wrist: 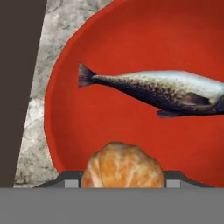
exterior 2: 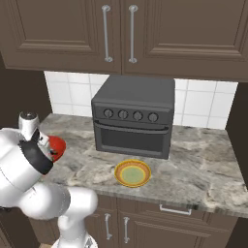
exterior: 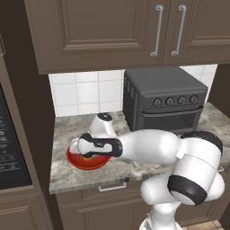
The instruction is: Remove the tangerine from the bowl and place it on the small plate. Then place the bowl with only the fish in the microwave, close the door, and press the start button to microwave the fish.
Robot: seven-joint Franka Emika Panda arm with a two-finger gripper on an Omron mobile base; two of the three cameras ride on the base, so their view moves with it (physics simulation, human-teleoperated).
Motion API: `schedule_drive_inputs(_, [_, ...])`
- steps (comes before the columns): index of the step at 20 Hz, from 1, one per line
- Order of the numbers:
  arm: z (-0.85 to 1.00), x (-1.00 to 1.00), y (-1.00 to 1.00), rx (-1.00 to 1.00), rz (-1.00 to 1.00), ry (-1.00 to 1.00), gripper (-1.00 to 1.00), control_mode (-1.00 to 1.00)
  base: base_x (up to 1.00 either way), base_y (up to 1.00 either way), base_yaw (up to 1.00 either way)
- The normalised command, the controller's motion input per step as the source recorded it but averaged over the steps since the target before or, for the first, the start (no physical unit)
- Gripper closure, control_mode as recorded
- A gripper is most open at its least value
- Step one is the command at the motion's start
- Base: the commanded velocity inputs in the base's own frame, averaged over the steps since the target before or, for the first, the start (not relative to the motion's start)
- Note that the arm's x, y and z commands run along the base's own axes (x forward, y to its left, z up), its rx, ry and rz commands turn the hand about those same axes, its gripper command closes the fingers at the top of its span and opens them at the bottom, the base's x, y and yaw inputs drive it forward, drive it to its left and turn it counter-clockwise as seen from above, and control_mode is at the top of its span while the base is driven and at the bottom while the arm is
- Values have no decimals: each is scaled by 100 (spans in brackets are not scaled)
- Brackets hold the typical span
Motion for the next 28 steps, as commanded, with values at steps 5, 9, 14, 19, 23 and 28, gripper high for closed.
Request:
schedule_drive_inputs(5, [83,-37,-61,0,0,-5,100,-100,0,0,0])
schedule_drive_inputs(9, [71,-39,-97,2,0,-3,100,-100,0,0,0])
schedule_drive_inputs(14, [34,-44,-100,2,0,-5,100,-100,0,0,0])
schedule_drive_inputs(19, [23,-44,-100,1,0,-2,100,-100,0,0,0])
schedule_drive_inputs(23, [-1,-29,-100,0,0,0,100,-100,0,0,0])
schedule_drive_inputs(28, [-5,-13,-100,0,0,1,100,-100,0,0,0])
